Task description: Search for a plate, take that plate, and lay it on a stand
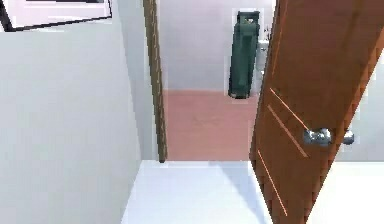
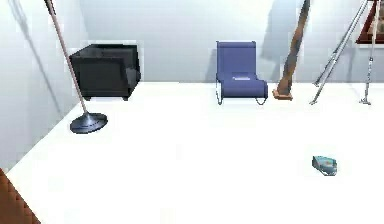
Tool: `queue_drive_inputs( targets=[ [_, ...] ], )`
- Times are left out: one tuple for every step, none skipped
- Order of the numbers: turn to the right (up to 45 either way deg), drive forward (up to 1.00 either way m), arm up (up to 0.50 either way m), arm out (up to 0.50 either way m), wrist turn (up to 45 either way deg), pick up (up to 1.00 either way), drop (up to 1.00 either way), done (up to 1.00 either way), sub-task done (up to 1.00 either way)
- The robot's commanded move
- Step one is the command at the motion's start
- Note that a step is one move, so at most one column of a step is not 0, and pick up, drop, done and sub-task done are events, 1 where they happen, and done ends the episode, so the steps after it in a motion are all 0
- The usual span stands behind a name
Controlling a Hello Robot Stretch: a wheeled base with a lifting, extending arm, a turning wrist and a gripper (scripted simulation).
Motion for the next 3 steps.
queue_drive_inputs(
  targets=[
    [0.0, 1.0, 0.0, 0.0, 0.0, 0.0, 0.0, 0.0, 0.0],
    [0.0, 0.5, 0.0, 0.0, 0.0, 0.0, 0.0, 0.0, 0.0],
    [3.0, 0.0, 0.0, 0.0, 0.0, 0.0, 0.0, 0.0, 0.0]
  ],
)
